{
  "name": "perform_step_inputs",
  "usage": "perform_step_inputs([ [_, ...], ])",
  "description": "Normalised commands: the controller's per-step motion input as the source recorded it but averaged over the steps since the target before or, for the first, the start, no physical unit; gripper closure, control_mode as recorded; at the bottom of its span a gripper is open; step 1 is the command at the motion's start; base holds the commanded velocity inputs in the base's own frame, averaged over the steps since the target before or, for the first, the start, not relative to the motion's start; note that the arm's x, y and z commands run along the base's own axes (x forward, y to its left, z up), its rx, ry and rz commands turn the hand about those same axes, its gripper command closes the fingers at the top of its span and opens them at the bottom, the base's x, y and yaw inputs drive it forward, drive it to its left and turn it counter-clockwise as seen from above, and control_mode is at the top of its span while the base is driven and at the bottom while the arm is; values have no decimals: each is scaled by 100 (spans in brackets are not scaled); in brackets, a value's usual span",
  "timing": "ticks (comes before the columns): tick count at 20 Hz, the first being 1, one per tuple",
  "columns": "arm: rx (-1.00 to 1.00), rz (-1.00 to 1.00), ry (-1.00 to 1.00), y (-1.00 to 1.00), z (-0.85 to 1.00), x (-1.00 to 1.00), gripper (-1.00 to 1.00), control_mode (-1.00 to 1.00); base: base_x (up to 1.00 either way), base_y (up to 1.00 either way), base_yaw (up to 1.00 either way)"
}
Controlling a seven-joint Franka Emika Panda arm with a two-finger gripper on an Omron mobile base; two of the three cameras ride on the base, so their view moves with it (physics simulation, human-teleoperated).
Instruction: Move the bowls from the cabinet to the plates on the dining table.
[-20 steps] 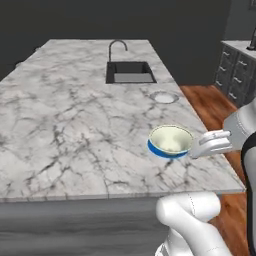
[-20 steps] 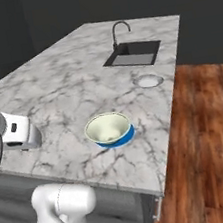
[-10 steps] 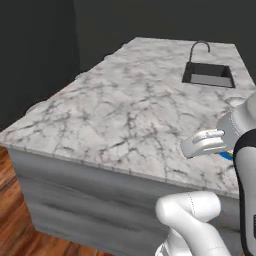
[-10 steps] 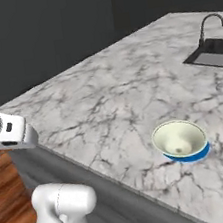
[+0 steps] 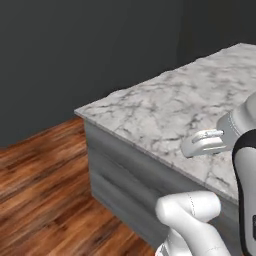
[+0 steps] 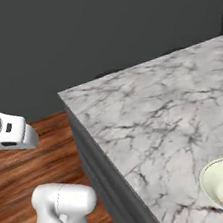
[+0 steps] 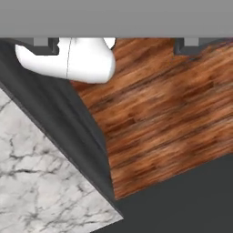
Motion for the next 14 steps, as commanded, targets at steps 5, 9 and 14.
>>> perform_step_inputs([
  [5, 0, 0, 0, 0, 0, 0, -100, 100, 39, 0, 72],
  [9, 0, 0, 0, 0, 0, 0, -100, 100, 24, 0, 64],
  [14, 0, 0, 0, 0, 0, 0, -100, 100, 2, 0, 61],
])
